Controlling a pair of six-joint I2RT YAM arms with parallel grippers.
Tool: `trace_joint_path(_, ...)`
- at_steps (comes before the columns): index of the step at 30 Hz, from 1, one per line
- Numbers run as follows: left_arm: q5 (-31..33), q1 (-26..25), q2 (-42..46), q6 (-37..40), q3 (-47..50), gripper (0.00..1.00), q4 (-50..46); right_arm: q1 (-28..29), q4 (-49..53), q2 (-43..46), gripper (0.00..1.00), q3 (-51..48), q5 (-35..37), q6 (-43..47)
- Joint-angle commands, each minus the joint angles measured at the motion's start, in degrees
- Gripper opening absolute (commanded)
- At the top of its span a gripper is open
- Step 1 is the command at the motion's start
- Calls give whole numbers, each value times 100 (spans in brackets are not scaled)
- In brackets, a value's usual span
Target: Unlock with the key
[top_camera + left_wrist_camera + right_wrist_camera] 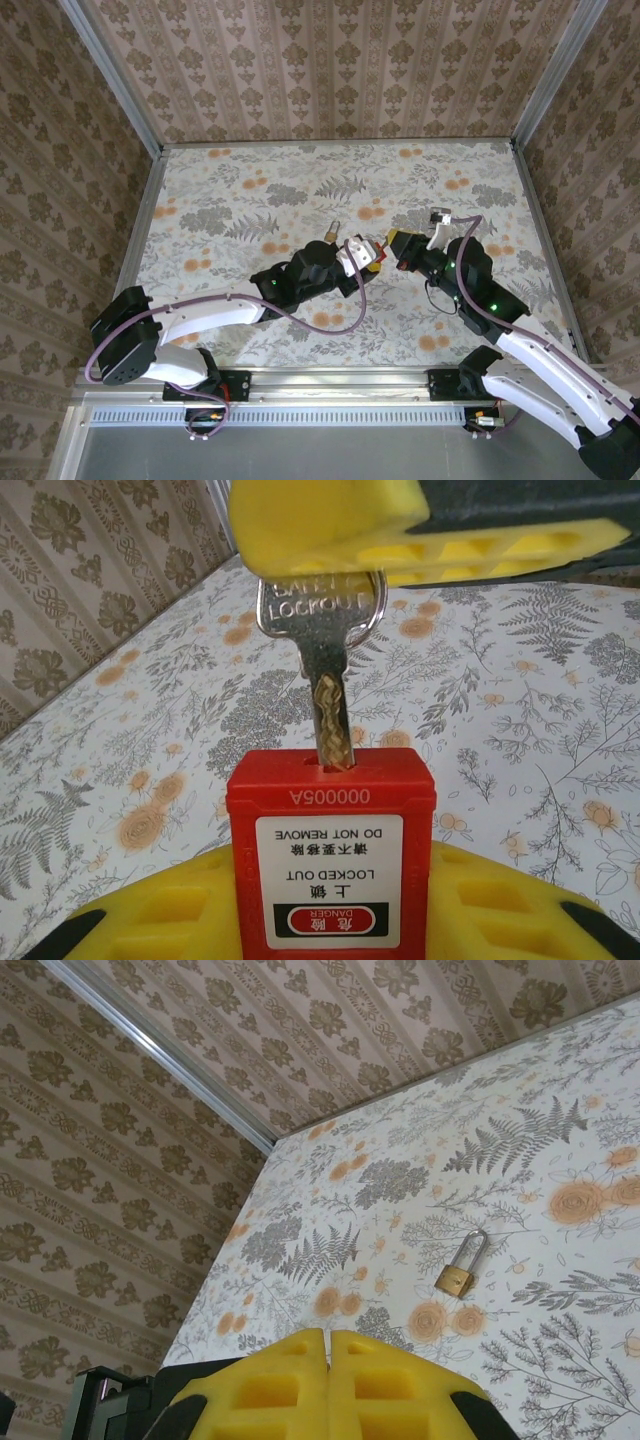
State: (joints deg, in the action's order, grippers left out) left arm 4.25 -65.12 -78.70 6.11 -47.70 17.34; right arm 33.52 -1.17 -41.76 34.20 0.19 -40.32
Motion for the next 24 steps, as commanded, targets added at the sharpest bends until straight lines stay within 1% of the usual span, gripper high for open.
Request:
trace_joint_path(1,-10,75,247,-214,-393,33,711,191,113,-54,0,-197,59,37)
trace_joint_path(5,-47,45,268,-189,-486,33,814,259,323,-219,0,-168,398,-129)
trace_joint_path(8,22,8,241,-79,-551,33,863,361,167,-317,0,-237,407,-257)
trace_joint_path(11,59,28,248,-14,-623,33,939,522,114,-461,0,-254,478,-188)
trace_joint_path(19,-330,145,333,-62,-854,32,983,571,-356,-601,0,-503,3,-75)
trace_joint_path(24,-963,317,518,-319,-896,32,964,559,-561,-570,0,-659,-292,234)
